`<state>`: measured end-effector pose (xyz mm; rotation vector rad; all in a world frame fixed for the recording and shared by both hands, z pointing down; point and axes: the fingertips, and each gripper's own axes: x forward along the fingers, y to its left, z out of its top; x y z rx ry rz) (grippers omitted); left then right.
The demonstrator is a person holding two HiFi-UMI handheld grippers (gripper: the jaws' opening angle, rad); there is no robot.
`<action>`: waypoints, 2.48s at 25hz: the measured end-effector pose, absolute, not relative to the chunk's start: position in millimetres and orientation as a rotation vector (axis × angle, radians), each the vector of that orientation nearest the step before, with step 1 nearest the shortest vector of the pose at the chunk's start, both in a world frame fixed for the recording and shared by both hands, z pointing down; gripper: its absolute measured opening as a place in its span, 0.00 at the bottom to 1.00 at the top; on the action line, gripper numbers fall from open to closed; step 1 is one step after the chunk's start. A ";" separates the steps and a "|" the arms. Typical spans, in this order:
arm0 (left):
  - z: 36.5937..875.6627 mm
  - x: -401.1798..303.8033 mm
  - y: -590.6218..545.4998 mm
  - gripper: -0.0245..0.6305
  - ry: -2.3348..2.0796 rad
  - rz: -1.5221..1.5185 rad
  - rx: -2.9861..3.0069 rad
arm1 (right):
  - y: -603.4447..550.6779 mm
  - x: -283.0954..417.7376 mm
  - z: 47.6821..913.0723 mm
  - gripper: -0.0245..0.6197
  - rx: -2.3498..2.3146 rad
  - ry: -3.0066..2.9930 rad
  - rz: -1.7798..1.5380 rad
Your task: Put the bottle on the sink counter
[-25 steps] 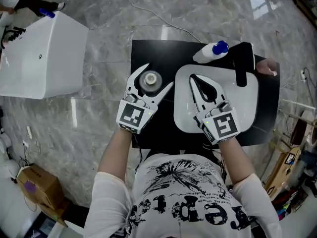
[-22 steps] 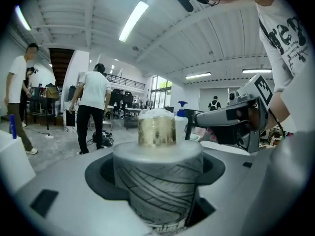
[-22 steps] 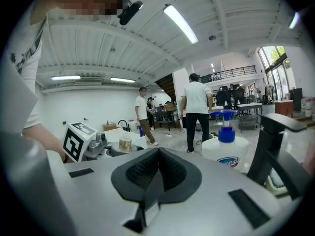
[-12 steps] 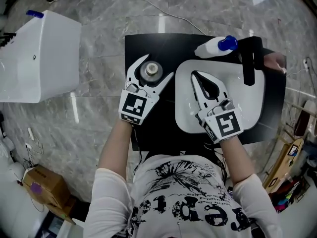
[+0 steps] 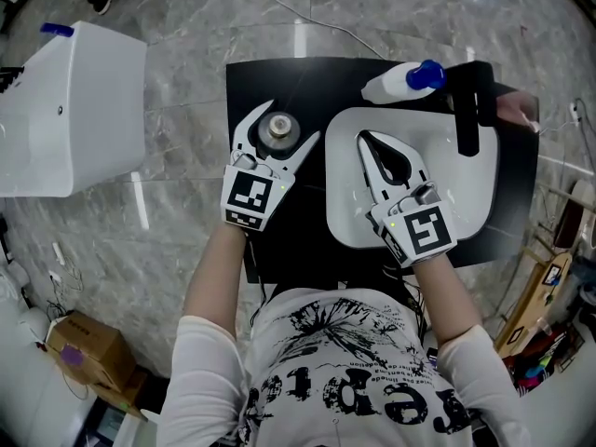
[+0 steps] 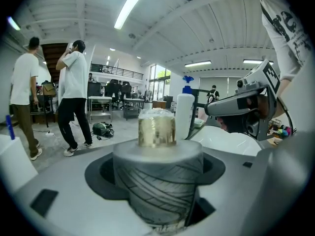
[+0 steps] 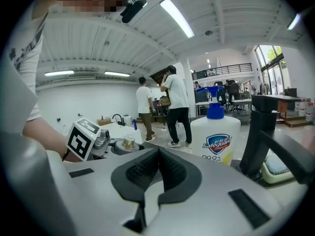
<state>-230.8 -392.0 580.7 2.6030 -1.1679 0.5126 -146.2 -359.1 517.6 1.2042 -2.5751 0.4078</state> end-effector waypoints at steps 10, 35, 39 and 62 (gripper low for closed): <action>588.4 -228.1 -393.0 0.58 -1.168 0.609 2.584 | -361.0 -142.6 521.4 0.06 1.222 -2.564 0.432; 559.7 -245.5 -356.6 0.62 -1.313 0.520 2.530 | -333.0 -153.8 499.3 0.06 1.197 -2.609 0.398; 513.6 -247.8 -348.3 0.62 -1.370 0.458 2.572 | -323.5 -151.4 475.2 0.06 1.211 -2.622 0.366; 316.9 -265.4 -247.1 0.06 -1.436 0.131 2.718 | -255.3 -126.0 322.8 0.06 1.351 -2.725 0.062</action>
